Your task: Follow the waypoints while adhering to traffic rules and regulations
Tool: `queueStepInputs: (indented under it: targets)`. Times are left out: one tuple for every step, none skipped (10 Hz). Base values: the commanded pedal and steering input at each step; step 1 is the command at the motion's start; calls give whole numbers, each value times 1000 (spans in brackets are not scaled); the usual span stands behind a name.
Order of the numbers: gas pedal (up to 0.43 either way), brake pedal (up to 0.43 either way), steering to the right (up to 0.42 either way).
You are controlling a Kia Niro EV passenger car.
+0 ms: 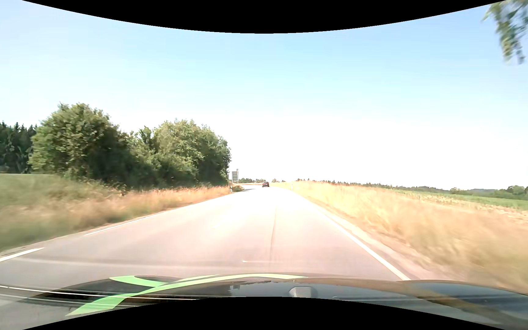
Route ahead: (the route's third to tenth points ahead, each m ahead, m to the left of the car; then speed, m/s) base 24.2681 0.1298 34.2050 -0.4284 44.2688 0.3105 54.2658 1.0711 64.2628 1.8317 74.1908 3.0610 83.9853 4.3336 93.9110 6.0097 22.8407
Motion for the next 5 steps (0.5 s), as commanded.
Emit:
queueStepInputs:
  targets:
    - [350,0,-9]
    - [350,0,-9]
    - [331,0,-9]
    - [268,0,-9]
    - [268,0,-9]
